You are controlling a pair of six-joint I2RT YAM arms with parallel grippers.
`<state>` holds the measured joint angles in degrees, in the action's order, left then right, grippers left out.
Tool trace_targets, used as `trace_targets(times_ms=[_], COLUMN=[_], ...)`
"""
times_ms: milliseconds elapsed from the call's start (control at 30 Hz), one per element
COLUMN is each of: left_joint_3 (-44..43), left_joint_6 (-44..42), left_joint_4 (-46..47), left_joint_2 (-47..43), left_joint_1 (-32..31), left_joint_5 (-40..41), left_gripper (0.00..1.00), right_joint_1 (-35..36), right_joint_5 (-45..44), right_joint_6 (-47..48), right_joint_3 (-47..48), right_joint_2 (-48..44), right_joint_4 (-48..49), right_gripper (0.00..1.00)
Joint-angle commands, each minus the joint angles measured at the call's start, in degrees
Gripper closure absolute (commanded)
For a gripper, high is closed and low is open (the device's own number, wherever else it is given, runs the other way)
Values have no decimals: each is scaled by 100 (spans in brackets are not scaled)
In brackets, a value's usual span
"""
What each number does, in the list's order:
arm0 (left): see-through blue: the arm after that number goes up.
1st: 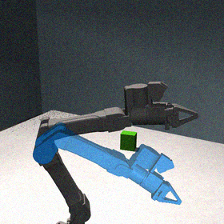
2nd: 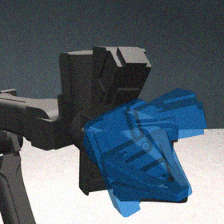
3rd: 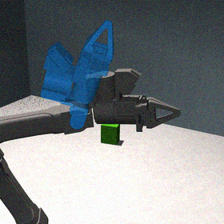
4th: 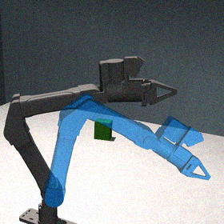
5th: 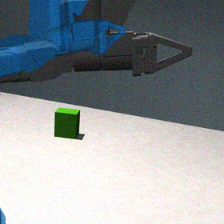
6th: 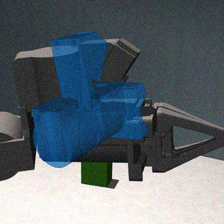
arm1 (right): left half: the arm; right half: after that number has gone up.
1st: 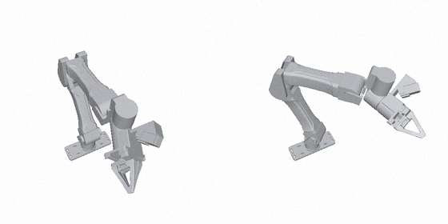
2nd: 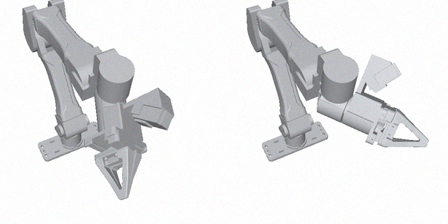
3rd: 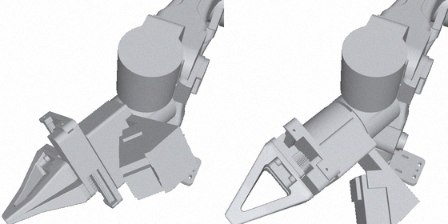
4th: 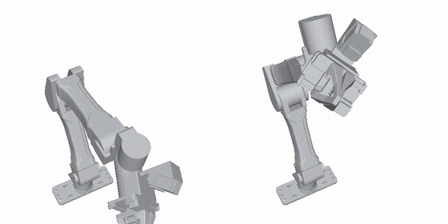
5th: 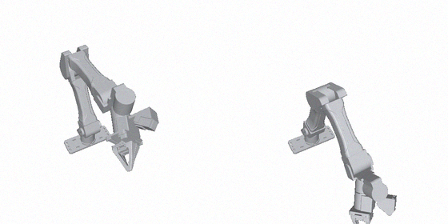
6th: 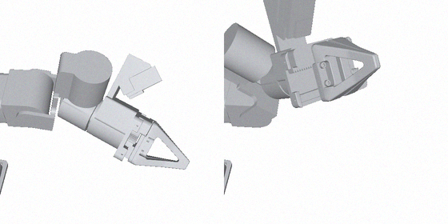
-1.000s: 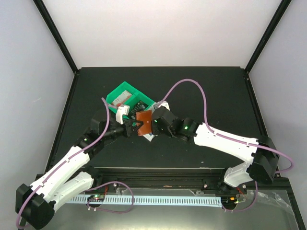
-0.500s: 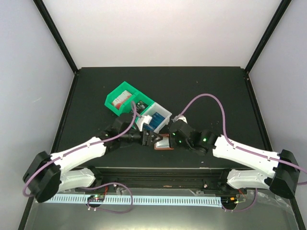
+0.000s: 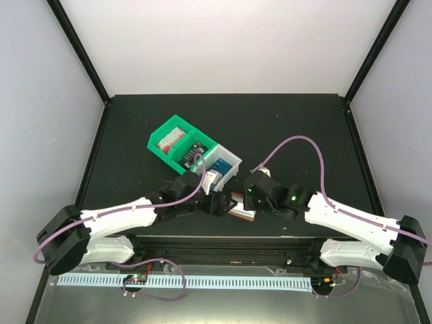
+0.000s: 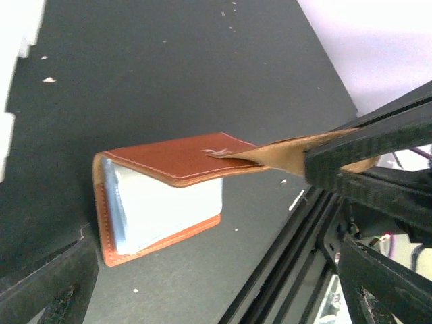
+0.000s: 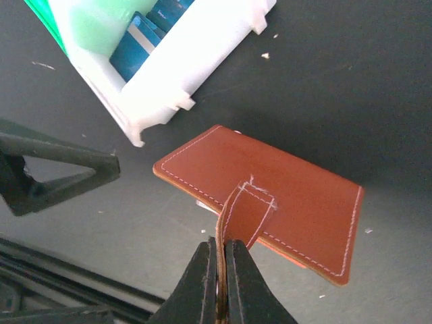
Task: Put the credit cards into the card holder
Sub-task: Open the card holder at the center of the board.
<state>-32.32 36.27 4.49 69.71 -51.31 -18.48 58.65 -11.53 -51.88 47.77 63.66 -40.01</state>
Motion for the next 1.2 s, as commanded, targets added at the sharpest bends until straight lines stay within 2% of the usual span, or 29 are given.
trace_targets(times_ms=[0, 133, 367, 633, 900, 1000, 1167], left_joint_3=[432, 835, 1084, 1066, 968, 913, 617], left_joint_6=[119, 295, 203, -9, -94, -62, -3], left_joint_4=[405, 595, 592, 736, 927, 1043, 1118], left_joint_2=[-388, -770, -1061, -880, -567, -395, 1], left_joint_1=[-143, -160, -160, -160, -199, -241, -359], left_joint_5=[703, 980, 1198, 1015, 781, 714, 554], left_gripper=[1, 1, 1, 4, 9, 13, 26], right_joint_1=[-138, -386, -964, -1730, -2005, -2017, -2021], right_joint_5=[722, 1410, 1705, 1400, 658, 427, 265], right_joint_6=[-979, -1926, -2397, -1734, -485, -13, 437], right_joint_3=[132, -354, -619, -1258, -1434, -1292, -1165], right_joint_2=[-63, -278, -51, 162, 562, 832, 1138], right_joint_4=[272, 1122, 1193, 1083, 1031, 992, 913], right_gripper=[99, 99, 99, 99, 96, 94, 92])
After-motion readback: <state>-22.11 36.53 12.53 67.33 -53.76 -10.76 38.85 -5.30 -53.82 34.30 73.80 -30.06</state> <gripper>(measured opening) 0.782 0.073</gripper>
